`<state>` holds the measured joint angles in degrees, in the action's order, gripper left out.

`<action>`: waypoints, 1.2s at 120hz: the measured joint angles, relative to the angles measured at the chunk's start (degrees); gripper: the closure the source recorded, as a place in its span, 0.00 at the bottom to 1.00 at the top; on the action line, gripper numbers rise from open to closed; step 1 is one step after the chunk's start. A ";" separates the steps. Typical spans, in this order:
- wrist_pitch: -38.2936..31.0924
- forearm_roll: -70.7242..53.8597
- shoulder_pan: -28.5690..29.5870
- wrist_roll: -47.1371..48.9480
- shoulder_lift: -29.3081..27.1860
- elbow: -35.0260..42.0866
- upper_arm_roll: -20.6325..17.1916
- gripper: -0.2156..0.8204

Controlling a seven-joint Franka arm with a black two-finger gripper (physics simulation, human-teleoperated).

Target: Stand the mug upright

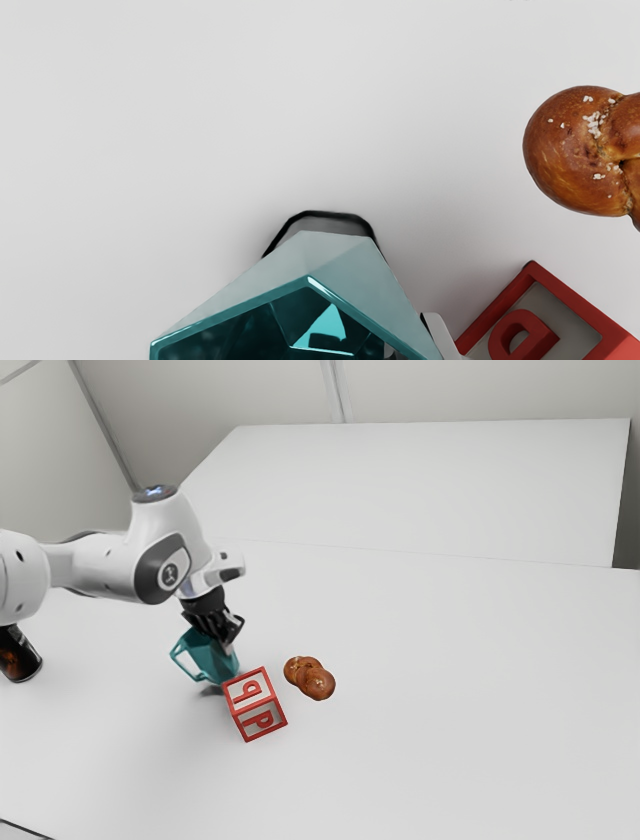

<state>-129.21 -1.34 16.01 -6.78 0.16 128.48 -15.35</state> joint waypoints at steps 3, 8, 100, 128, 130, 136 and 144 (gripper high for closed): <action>-0.10 -0.02 0.01 0.17 0.26 -0.04 -0.05 0.96; -0.25 -0.05 -0.04 0.45 0.67 -0.09 -0.06 0.96; -1.83 -1.70 -0.24 2.33 1.17 -0.35 -0.03 0.46; -1.34 -1.49 -0.05 2.29 -2.53 -1.35 -0.06 0.31; -1.04 -1.42 -0.03 2.30 -2.91 -1.56 -0.08 0.30; 0.33 -1.02 -0.07 2.33 -3.84 -2.66 -0.10 0.29; 2.74 -0.06 -0.33 2.39 -4.70 -4.63 -0.10 0.27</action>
<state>-126.47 -1.41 15.68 -4.40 -4.54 123.85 -15.45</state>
